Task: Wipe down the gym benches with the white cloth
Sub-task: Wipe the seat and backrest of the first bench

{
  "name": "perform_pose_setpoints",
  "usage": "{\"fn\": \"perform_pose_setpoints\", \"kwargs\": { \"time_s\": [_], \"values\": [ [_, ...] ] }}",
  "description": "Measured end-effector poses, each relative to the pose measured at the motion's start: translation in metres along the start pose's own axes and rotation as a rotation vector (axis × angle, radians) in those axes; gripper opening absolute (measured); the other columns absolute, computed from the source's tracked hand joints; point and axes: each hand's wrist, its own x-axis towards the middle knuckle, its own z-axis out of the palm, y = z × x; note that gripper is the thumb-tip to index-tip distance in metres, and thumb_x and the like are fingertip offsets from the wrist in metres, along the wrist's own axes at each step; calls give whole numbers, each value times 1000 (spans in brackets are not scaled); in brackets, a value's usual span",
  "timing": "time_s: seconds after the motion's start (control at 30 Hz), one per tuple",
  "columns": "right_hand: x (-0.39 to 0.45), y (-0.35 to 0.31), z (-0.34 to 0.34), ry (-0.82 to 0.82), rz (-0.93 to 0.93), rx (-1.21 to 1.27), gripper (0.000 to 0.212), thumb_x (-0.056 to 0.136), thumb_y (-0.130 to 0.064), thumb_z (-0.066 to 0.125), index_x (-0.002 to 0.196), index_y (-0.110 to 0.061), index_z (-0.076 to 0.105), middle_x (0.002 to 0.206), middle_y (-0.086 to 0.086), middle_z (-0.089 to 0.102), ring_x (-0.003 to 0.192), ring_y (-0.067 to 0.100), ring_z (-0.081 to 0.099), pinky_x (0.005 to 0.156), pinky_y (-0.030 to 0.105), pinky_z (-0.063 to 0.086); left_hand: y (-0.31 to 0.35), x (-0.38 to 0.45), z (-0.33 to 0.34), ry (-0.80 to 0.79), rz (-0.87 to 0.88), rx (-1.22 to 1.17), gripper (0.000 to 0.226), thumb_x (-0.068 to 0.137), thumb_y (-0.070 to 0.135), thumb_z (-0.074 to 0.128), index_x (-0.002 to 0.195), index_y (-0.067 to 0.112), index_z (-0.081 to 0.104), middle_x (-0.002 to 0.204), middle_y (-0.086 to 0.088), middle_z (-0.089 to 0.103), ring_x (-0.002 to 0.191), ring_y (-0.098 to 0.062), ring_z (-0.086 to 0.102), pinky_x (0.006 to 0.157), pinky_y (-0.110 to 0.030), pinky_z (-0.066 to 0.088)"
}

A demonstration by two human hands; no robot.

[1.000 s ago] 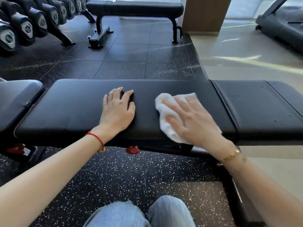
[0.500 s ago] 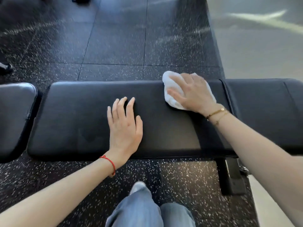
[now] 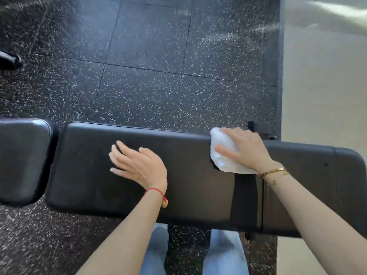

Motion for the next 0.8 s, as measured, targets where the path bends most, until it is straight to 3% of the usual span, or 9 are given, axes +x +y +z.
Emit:
{"fn": "perform_pose_setpoints", "kwargs": {
  "time_s": [0.17,0.27,0.3,0.4,0.53,0.63,0.8],
  "values": [
    [62,-36,3,-245,-283,146,56,87,-74,39,137,-48,33,120,-3,58,104,28,63,80,39,43,-8,-8,20,91,-55,80,58,96,22,33,151,6,27,158,-12,28,150,-31,19,122,-57,12],
    [75,-58,7,-279,-412,157,50,83,-71,28,126,-46,34,105,-2,55,86,26,57,74,38,43,-7,-10,23,142,-54,114,58,95,22,34,151,8,27,158,-9,28,151,-28,18,123,-55,11],
    [72,-50,6,-270,-431,156,47,83,-70,27,123,-46,34,103,-3,53,82,25,54,72,38,41,-7,-9,24,147,-55,117,58,95,21,35,151,9,27,159,-9,27,151,-28,18,123,-54,11],
    [51,8,-3,-296,-378,212,57,86,-74,37,139,-56,26,114,-9,55,94,18,56,75,38,40,-8,-10,25,155,-61,134,59,94,19,35,152,10,27,160,-9,26,151,-28,18,123,-53,10],
    [36,65,-16,-399,-319,215,61,83,-77,34,140,-60,20,114,-14,56,99,18,60,82,38,44,-6,-11,26,147,-56,182,60,95,18,32,153,8,24,160,-9,24,152,-29,15,123,-54,9],
    [61,28,-8,-431,-363,252,60,89,-72,40,144,-56,21,120,-10,57,104,23,61,89,40,46,-6,-10,27,147,-48,211,60,95,17,30,153,7,22,161,-10,22,152,-29,14,123,-55,9],
    [95,-60,5,-405,-474,290,59,93,-66,44,144,-44,27,117,0,55,99,31,60,87,47,49,-6,-9,24,124,-40,233,60,95,18,30,154,10,21,162,-11,20,152,-30,12,122,-57,8]
  ]
}}
